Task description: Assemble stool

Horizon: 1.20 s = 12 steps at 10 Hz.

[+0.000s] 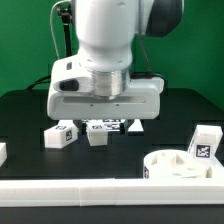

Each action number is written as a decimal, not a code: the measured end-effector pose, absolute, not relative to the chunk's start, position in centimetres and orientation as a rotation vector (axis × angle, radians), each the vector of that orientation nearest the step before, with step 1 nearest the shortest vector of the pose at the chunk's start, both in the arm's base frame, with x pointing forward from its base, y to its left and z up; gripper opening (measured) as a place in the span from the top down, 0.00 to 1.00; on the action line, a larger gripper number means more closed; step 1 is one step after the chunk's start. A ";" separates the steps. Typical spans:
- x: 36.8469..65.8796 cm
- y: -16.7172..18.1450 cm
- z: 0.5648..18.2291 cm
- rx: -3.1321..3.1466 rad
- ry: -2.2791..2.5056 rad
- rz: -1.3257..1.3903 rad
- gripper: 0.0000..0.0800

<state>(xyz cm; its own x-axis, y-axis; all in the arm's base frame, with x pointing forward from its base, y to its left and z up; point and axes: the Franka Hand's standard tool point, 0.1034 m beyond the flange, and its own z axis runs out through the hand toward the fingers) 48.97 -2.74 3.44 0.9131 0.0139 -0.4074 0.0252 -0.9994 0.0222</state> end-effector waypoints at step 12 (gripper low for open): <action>47.6 -4.3 2.7 2.930 0.145 -0.917 0.19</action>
Offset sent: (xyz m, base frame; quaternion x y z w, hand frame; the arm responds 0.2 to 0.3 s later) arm 0.0000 0.0000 0.0000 0.0000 -0.0650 0.0000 0.9979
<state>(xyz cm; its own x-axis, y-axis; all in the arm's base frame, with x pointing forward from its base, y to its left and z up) 47.57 -4.28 2.71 0.8179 0.0697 -0.5711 0.1101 -0.9933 0.0365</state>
